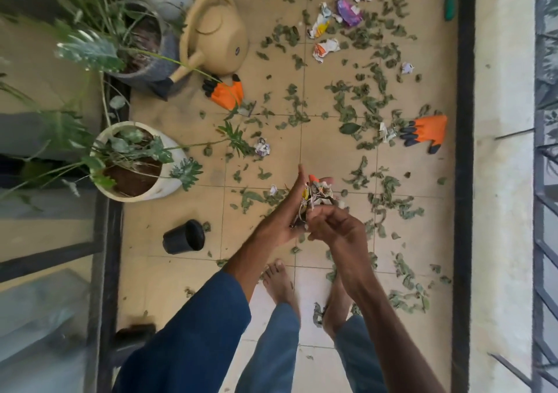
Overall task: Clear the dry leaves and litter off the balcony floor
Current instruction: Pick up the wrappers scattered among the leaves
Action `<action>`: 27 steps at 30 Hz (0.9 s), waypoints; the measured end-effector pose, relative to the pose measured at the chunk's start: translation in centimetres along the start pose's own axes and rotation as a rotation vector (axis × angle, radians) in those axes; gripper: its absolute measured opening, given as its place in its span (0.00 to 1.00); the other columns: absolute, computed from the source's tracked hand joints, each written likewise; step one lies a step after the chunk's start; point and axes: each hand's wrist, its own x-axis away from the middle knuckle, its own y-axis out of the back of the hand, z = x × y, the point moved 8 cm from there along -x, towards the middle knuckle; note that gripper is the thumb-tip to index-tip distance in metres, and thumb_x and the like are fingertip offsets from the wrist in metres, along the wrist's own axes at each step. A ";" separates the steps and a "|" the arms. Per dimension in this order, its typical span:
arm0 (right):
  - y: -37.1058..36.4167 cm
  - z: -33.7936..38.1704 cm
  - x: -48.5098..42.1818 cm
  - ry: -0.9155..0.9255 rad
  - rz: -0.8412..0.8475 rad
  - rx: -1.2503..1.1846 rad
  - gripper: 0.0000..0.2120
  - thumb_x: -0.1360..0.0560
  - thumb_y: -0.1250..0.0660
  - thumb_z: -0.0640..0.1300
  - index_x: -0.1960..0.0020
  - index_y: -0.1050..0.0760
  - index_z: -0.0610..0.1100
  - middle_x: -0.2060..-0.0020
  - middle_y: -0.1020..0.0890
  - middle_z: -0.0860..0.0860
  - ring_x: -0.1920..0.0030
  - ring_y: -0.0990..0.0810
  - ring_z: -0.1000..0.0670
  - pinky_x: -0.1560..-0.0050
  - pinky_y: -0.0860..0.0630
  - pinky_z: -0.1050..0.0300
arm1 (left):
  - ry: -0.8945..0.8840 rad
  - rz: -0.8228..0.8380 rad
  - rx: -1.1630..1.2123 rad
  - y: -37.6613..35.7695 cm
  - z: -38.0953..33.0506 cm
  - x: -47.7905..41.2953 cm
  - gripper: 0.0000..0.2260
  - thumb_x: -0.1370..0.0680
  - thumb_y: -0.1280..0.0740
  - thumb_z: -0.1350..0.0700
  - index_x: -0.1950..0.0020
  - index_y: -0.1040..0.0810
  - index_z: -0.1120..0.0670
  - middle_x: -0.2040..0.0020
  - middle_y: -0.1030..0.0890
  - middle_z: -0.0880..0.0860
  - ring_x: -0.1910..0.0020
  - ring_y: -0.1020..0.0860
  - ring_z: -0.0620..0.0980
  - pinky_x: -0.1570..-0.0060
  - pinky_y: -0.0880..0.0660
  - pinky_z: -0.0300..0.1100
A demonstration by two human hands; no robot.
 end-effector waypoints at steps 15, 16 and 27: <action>-2.8 -0.1 -0.5 -0.065 -0.136 0.269 0.03 0.23 0.28 0.36 0.52 0.15 0.41 0.61 0.13 0.46 0.61 0.13 0.46 0.64 0.21 0.56 | -0.147 -0.160 -0.061 5.8 -1.0 5.0 0.10 0.21 0.27 0.49 0.43 0.15 0.50 0.52 0.14 0.53 0.58 0.17 0.50 0.63 0.24 0.40; -2.9 0.2 -0.7 -0.059 -0.136 0.323 0.03 0.23 0.27 0.36 0.52 0.15 0.42 0.61 0.13 0.48 0.62 0.13 0.47 0.65 0.21 0.57 | -0.158 -0.164 -0.070 6.2 -1.3 5.4 0.09 0.21 0.27 0.49 0.43 0.15 0.50 0.51 0.14 0.55 0.55 0.17 0.52 0.61 0.24 0.42; -1.7 -1.1 -7.8 -0.233 -0.099 0.407 0.12 0.16 0.36 0.43 0.50 0.18 0.36 0.60 0.14 0.43 0.64 0.13 0.46 0.65 0.18 0.52 | -0.219 -0.437 0.188 13.8 -1.5 8.5 0.16 0.20 0.28 0.53 0.34 0.18 0.58 0.45 0.17 0.61 0.62 0.17 0.54 0.71 0.26 0.39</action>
